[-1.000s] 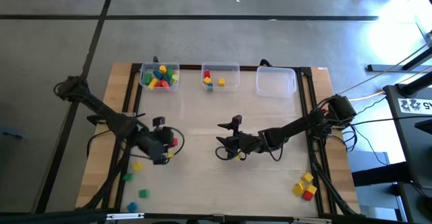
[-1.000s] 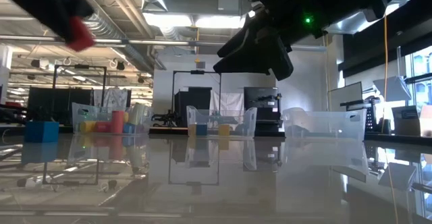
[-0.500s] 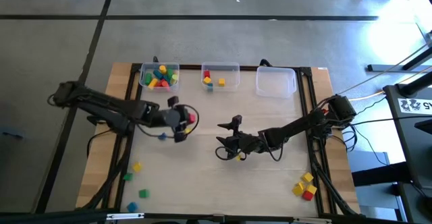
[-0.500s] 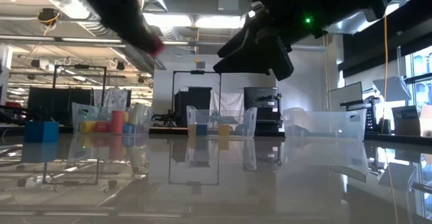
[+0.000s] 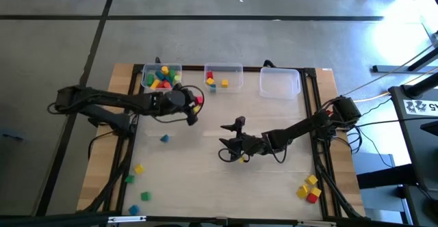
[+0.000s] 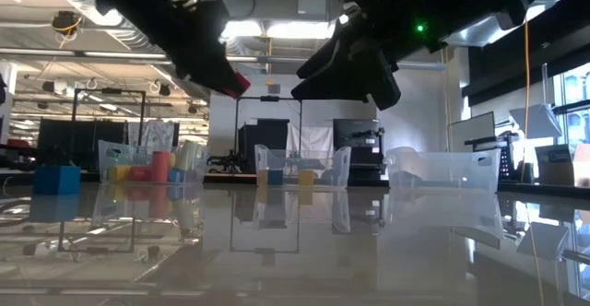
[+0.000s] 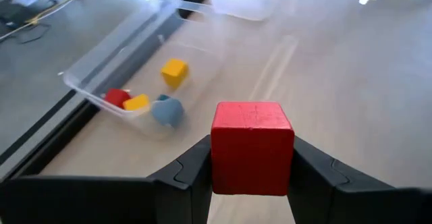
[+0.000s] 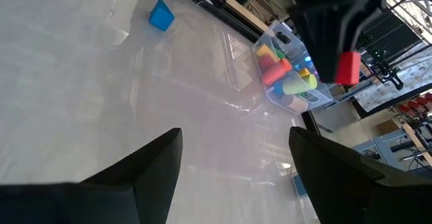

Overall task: Sort blocks by size
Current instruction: Put the square red block into the middle transparent bin

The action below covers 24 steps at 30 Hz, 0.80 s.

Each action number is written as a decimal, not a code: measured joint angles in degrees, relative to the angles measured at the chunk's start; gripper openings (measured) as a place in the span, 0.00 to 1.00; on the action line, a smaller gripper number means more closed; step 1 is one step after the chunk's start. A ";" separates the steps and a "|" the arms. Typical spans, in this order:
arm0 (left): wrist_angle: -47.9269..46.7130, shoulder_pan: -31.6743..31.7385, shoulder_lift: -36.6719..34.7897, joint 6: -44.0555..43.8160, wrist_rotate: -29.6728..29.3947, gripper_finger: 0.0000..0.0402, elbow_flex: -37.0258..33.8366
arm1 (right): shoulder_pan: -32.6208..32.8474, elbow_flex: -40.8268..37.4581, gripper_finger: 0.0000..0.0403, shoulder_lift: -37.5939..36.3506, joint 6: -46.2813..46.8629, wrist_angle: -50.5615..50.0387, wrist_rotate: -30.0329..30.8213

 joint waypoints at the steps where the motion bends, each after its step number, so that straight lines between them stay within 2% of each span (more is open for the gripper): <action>1: 1.04 0.91 0.69 0.00 0.02 0.35 0.00 | -0.01 0.00 0.69 0.00 -0.01 -0.02 0.01; 10: 12.66 7.97 8.95 0.73 0.24 0.35 -0.02 | -1.18 0.00 0.69 0.00 -0.05 -0.02 0.38; 14: 16.78 11.31 12.85 1.46 3.26 0.35 0.62 | -1.18 0.00 0.69 0.00 -0.34 -0.02 0.46; 19: 17.26 14.77 18.21 1.54 5.85 0.35 5.15 | -1.17 0.00 0.69 0.00 -0.36 -0.04 0.46; 24: 17.22 17.29 24.03 3.32 6.06 0.35 10.86 | -1.20 0.00 0.69 0.00 -0.38 -0.02 0.46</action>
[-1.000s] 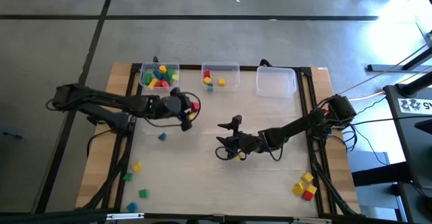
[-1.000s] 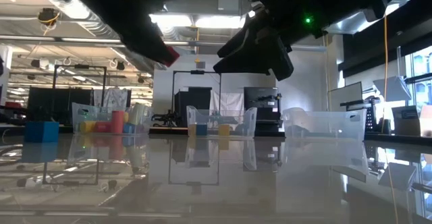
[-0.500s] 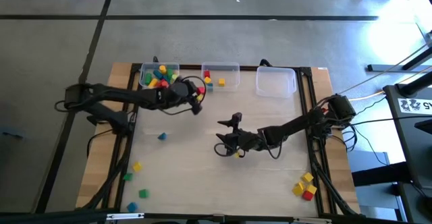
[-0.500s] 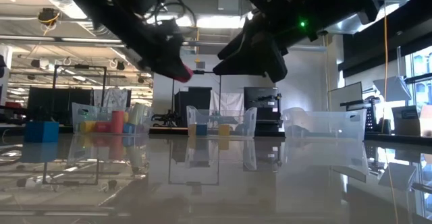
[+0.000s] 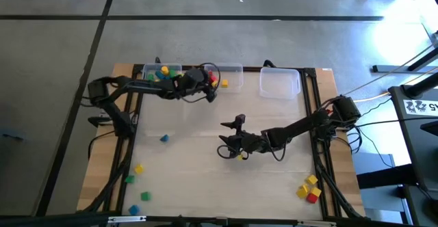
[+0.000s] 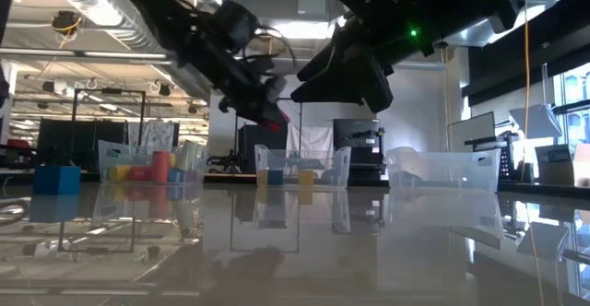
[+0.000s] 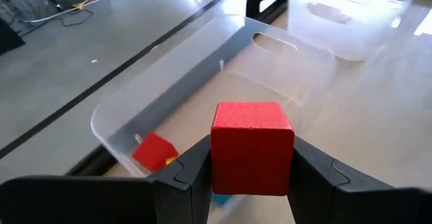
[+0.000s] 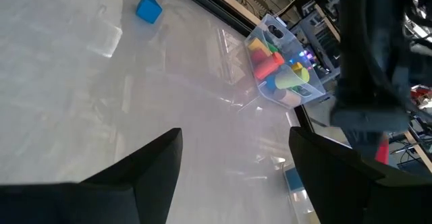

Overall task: Sort blocks by size
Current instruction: Put the square red block into the middle transparent bin

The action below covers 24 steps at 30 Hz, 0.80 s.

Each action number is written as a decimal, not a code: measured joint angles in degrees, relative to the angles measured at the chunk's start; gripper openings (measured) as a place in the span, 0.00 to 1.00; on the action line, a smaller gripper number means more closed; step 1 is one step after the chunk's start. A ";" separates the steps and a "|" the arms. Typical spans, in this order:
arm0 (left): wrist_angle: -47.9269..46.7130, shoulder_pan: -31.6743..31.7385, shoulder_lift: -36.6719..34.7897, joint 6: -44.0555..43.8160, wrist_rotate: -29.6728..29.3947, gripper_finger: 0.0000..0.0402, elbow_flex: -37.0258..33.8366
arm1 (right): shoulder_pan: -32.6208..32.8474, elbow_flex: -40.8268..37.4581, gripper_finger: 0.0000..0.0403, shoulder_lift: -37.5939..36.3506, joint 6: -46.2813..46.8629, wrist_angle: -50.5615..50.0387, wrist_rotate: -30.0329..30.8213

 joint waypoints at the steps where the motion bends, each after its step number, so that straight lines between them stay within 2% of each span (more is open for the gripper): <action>1: 0.00 0.50 1.13 0.15 0.02 0.35 1.04 | -0.20 0.00 0.69 0.00 0.00 -0.04 0.00; 8: -0.47 3.23 6.43 0.13 0.00 0.35 5.10 | -0.20 0.00 0.69 0.00 0.00 -0.50 -0.04; 20: -0.90 3.97 6.72 -1.62 1.02 0.35 5.11 | -0.20 0.00 0.69 0.00 0.00 -0.59 -0.10; 24: -0.83 3.93 6.72 -1.60 1.33 0.42 5.11 | -0.20 0.00 0.69 0.00 0.00 -0.59 -0.11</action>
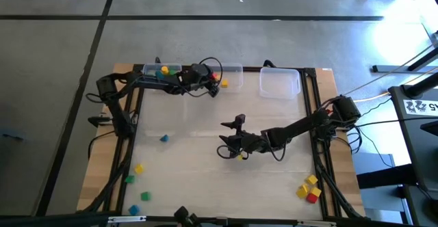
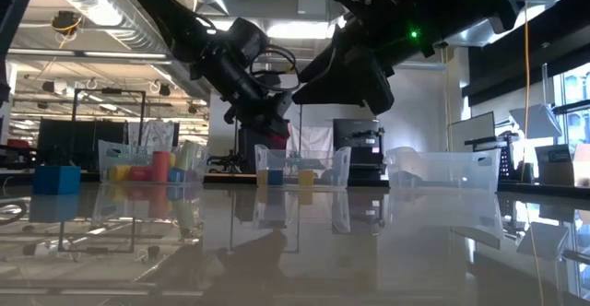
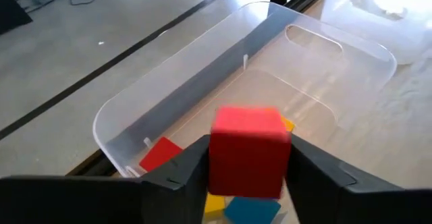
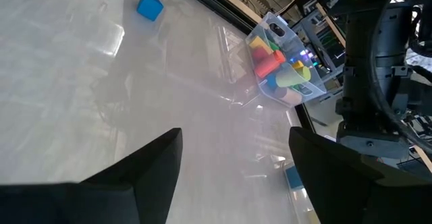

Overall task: Sort blocks by size
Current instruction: Put the square red block into the middle transparent bin, then put the square green block into the middle transparent bin

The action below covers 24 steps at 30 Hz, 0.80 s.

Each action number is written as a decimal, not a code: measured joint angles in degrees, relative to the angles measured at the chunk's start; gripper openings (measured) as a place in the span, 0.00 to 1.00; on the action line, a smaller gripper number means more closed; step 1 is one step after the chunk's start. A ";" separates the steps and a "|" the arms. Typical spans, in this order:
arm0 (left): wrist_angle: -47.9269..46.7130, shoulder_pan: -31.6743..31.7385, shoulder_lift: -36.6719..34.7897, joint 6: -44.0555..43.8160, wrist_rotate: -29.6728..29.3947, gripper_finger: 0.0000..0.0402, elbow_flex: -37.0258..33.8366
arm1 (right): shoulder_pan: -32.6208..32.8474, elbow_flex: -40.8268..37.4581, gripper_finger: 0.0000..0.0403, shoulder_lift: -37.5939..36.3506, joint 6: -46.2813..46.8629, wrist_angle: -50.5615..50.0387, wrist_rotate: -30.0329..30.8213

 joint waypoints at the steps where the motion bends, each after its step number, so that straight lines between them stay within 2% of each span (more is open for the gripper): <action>1: -0.04 0.02 0.00 0.23 0.00 0.45 0.00 | 0.00 0.00 0.69 0.00 0.00 0.00 -0.02; 5: -0.23 0.02 -0.25 1.24 0.00 0.55 0.00 | 0.00 0.00 0.69 0.00 0.00 -0.01 -0.02; 9: -1.24 -0.41 -2.01 1.55 -0.04 0.60 0.00 | 0.00 0.00 0.69 0.00 0.00 -0.07 -0.05; 15: -6.37 -3.51 -8.24 3.97 -0.04 0.59 0.00 | 0.00 0.00 0.69 0.00 0.00 -0.37 -0.09; 24: -21.59 -11.25 -21.53 6.70 -0.06 0.59 0.00 | 0.00 0.00 0.69 0.00 0.01 -0.11 -0.55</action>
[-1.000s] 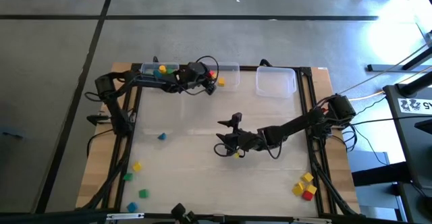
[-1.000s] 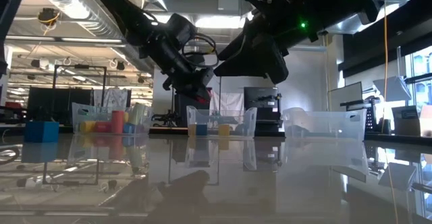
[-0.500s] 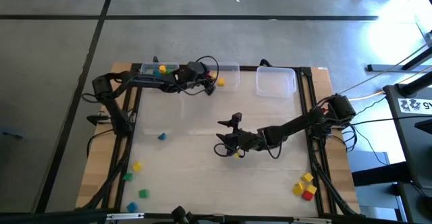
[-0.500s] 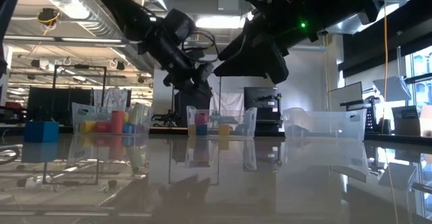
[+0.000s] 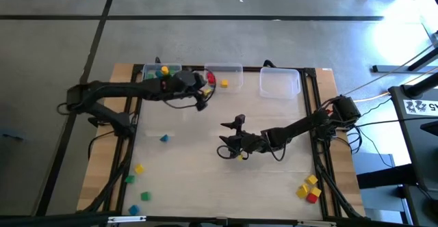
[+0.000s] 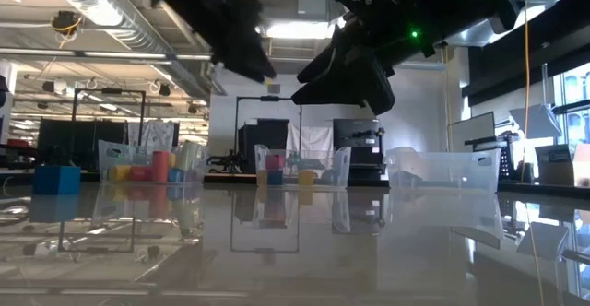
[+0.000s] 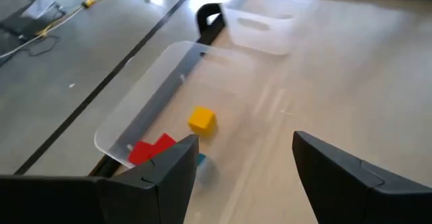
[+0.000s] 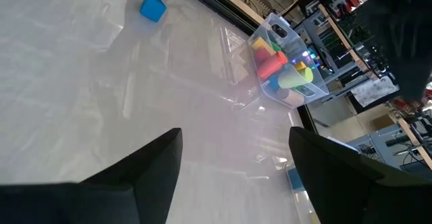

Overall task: Sort blocks by size
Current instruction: Put the square green block into the middle transparent bin

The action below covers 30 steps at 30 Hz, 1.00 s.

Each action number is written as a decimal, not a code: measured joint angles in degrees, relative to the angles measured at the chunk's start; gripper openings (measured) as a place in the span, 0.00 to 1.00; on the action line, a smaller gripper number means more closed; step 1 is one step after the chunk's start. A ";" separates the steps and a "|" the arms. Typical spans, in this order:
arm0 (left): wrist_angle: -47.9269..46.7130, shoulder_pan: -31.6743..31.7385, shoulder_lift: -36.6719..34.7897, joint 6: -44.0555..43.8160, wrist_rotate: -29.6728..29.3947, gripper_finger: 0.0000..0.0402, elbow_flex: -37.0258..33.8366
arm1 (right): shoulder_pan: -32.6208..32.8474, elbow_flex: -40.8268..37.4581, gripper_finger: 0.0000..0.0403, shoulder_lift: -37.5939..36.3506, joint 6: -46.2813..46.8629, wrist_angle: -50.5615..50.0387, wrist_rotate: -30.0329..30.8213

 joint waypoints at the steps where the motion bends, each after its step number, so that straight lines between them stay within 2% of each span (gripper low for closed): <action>1: -1.73 -0.87 -1.54 -0.06 0.00 0.59 0.00 | 0.00 0.00 0.69 0.00 0.01 -0.02 0.00; 8: -17.26 -7.43 -11.93 -1.76 -0.07 0.59 0.00 | 0.00 0.00 0.69 0.00 0.01 -0.11 0.00; 15: -32.93 -13.39 -19.55 -8.72 -0.06 0.59 0.00 | 0.00 0.00 0.69 0.00 0.00 0.21 0.00; 23: -46.41 -19.88 -22.53 -21.80 -0.07 0.59 -0.02 | 0.00 0.00 0.69 0.00 0.01 0.35 0.00; 30: -52.00 -27.51 -22.38 -32.68 0.04 0.59 -0.02 | 0.00 0.00 0.69 0.00 0.01 0.35 0.00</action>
